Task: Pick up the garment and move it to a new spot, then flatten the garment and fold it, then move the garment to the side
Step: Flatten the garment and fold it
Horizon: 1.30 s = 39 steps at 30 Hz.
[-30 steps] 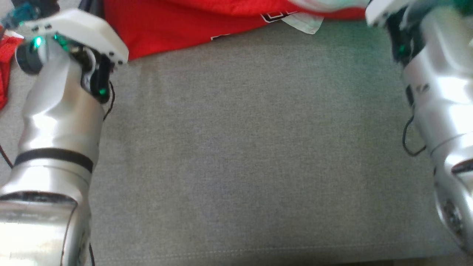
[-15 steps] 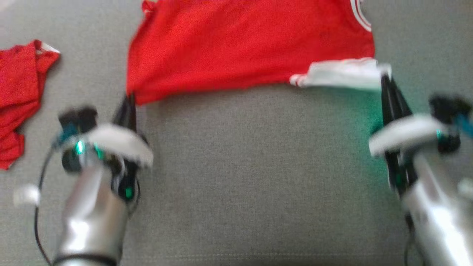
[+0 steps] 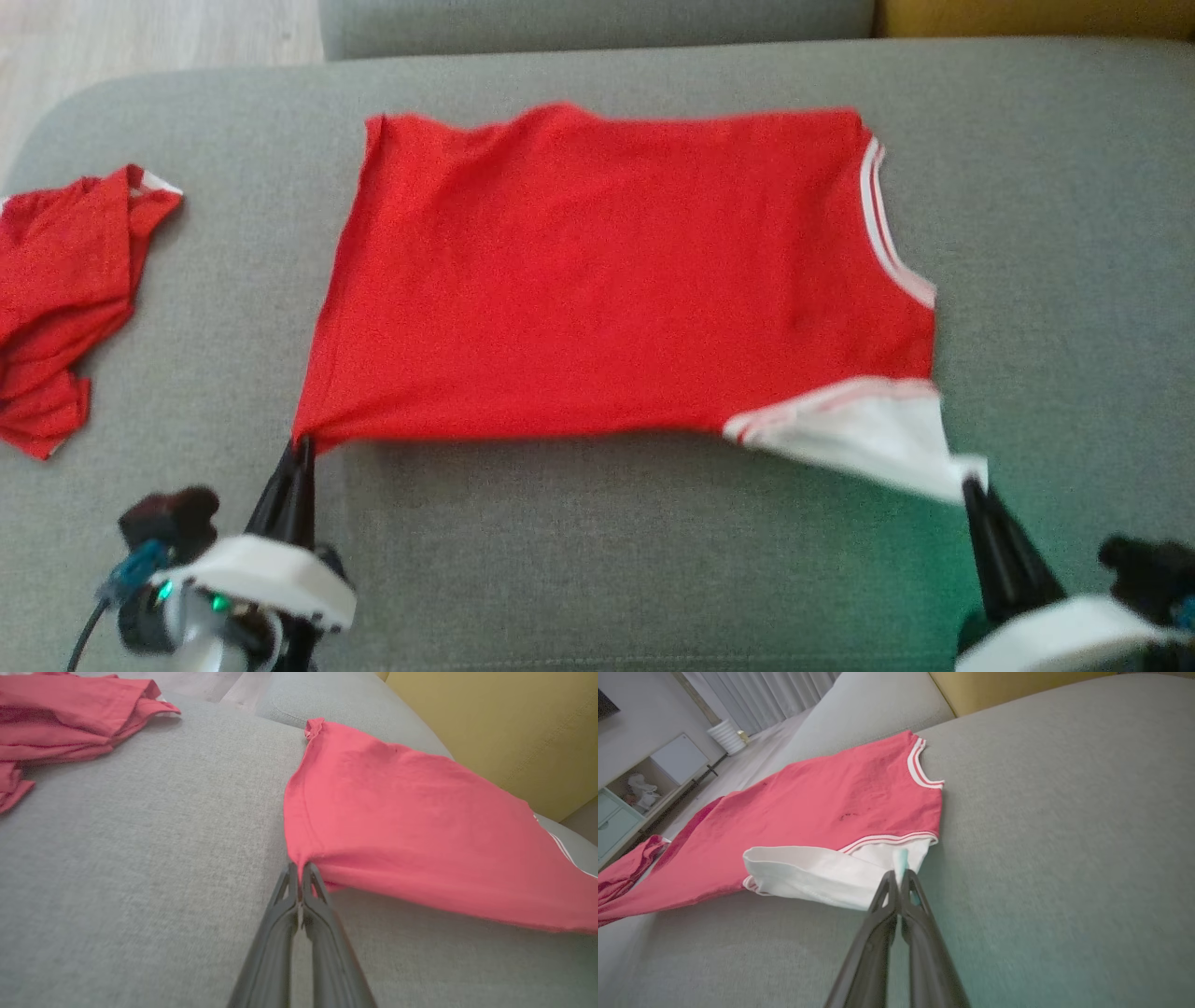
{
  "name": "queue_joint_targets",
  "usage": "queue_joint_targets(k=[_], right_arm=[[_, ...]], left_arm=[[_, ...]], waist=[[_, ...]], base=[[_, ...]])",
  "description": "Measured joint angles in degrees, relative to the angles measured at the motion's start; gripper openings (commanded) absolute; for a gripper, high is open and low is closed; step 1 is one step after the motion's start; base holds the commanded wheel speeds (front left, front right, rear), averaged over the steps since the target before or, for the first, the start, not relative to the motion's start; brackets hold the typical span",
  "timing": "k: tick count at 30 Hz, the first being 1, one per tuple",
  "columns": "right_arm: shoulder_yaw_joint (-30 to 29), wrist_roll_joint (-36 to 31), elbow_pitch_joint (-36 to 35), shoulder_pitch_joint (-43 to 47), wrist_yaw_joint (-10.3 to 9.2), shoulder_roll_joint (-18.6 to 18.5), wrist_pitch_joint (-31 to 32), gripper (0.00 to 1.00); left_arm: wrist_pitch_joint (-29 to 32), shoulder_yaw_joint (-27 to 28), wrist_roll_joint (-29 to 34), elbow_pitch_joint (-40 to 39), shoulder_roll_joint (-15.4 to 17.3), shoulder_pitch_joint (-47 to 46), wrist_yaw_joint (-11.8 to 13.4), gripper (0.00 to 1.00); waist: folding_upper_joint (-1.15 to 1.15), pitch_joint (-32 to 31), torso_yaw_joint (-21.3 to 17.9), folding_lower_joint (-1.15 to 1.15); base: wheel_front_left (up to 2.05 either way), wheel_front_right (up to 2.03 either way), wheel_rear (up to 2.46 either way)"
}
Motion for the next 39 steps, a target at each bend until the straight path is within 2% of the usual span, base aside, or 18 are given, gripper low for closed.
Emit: queue_joint_targets(k=[6,12,18,32,39], right_arm=[[-1.52,-1.25,-9.03,9.26,0.00,2.08,8.99,0.00],[-3.10,-1.74,-12.38,11.52,0.00,2.26,12.01,0.00],[-3.58,-1.37,-12.39,11.52,0.00,2.31,12.10,0.00],[-4.11,-0.60,-10.23,10.58,0.00,2.34,10.88,0.00],[-5.13,-0.90,-11.13,7.63,0.00,2.37,6.90,0.00]], left_arm=[[5.69,0.41,-0.01,-11.05,1.87,8.68,3.68,0.00],[10.11,0.40,-0.41,-17.77,2.47,14.01,5.81,0.00],[11.69,0.22,-0.41,-20.68,2.55,14.85,7.17,0.00],[12.77,-0.54,-0.41,-22.54,2.54,15.29,8.24,0.00],[11.65,-0.87,-0.32,-24.53,2.52,15.13,8.29,0.00]], waist=[[0.00,-2.35,-0.30,0.00],[0.00,-3.90,-0.67,0.00],[0.00,-4.25,-0.69,0.00],[0.00,-3.71,-1.31,0.00],[0.00,-3.25,-1.33,0.00]], base=[[0.00,0.00,0.00],[0.00,0.00,0.00],[0.00,0.00,0.00],[0.00,0.00,0.00],[0.00,0.00,0.00]])
